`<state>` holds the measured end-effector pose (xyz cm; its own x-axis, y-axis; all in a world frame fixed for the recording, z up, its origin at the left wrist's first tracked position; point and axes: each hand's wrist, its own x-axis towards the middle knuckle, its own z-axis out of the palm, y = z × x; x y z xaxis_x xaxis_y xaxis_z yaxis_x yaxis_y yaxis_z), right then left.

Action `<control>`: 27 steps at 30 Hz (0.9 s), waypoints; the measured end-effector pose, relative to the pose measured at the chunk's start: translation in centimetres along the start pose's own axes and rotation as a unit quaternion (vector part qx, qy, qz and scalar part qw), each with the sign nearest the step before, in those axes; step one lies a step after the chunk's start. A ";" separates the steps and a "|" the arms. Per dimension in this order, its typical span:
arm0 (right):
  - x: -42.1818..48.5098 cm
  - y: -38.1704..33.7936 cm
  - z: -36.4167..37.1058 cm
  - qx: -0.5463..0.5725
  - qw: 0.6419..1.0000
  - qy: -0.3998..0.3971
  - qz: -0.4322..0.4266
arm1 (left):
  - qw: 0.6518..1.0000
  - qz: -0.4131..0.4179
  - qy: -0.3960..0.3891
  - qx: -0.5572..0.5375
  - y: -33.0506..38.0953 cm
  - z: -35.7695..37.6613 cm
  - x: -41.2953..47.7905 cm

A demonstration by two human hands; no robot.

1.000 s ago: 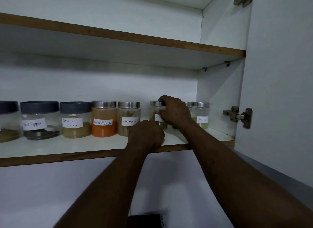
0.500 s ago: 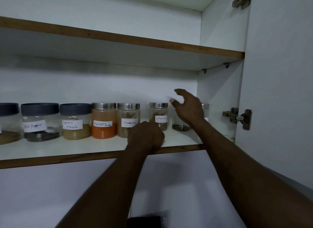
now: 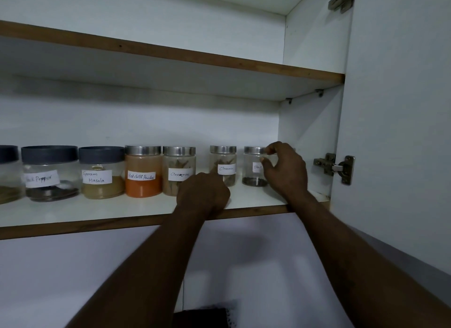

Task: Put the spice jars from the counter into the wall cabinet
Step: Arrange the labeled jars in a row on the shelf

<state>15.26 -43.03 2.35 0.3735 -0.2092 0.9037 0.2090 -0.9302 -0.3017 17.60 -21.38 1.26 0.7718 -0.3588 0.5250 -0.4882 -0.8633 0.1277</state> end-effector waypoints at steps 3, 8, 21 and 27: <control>0.2 -1.1 0.4 -0.024 0.999 -0.018 -0.040 | 1.000 -0.016 -0.005 0.004 -0.1 0.2 0.2; 1.2 -3.4 2.2 -0.035 0.989 -0.109 -0.091 | 0.999 -0.037 -0.029 0.023 0.1 0.6 0.9; 1.9 -5.4 6.2 -0.048 0.982 -0.162 -0.085 | 0.996 -0.021 -0.061 0.069 0.2 1.4 2.7; 2.2 -5.3 6.3 -0.013 0.986 -0.153 -0.060 | 0.998 -0.022 -0.048 0.044 0.2 1.4 2.6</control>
<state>20.67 -36.64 4.02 0.6037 0.0009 0.7972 0.2466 -0.9512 -0.1856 20.08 -22.93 1.50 0.8294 -0.3475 0.4375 -0.4179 -0.9055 0.0730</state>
